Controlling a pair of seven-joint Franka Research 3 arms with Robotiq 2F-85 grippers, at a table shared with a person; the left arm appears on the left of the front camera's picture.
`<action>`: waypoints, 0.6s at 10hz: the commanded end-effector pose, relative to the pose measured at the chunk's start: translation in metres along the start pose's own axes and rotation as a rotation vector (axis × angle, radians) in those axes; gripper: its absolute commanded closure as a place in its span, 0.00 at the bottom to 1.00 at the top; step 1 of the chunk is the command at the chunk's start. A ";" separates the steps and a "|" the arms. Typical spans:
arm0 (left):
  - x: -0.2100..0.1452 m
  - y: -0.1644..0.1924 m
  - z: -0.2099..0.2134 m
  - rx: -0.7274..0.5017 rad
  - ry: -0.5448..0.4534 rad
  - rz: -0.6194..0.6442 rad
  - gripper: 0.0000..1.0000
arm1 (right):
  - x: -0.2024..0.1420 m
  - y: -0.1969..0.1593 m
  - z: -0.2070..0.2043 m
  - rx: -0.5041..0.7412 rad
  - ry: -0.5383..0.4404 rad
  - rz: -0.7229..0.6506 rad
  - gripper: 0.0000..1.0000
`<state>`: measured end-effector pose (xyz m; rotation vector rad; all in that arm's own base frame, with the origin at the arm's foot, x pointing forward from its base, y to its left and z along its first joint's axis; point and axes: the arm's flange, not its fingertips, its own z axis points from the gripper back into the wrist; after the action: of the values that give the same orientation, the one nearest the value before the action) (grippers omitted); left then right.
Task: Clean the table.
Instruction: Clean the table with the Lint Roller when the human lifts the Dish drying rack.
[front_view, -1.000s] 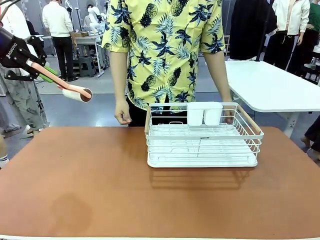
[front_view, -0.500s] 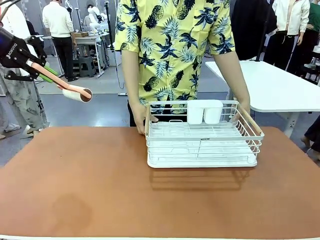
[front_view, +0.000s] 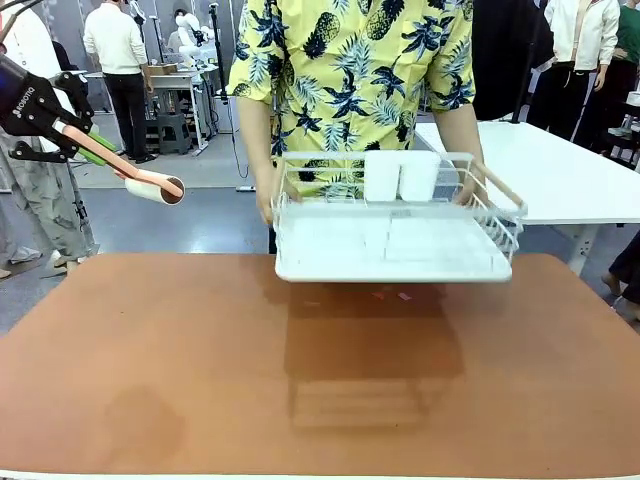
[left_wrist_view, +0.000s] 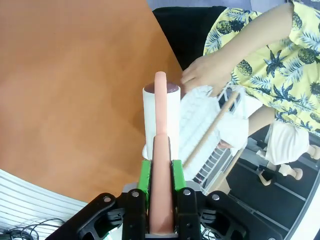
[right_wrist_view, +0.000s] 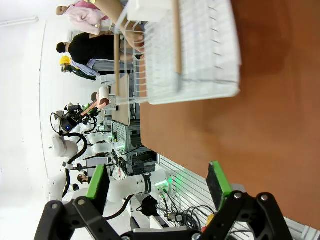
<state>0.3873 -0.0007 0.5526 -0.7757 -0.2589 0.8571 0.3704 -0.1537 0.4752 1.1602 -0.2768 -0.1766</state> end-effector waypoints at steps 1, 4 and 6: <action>0.000 0.000 0.001 0.002 -0.009 -0.001 0.99 | -0.002 0.002 0.002 0.009 0.005 0.012 0.00; 0.000 0.000 0.001 0.002 -0.009 -0.001 0.99 | -0.002 0.002 0.002 0.009 0.005 0.012 0.00; 0.000 0.000 0.001 0.002 -0.009 -0.001 0.99 | -0.002 0.002 0.002 0.009 0.005 0.012 0.00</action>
<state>0.3873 -0.0007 0.5526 -0.7757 -0.2589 0.8570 0.3704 -0.1537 0.4752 1.1602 -0.2768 -0.1766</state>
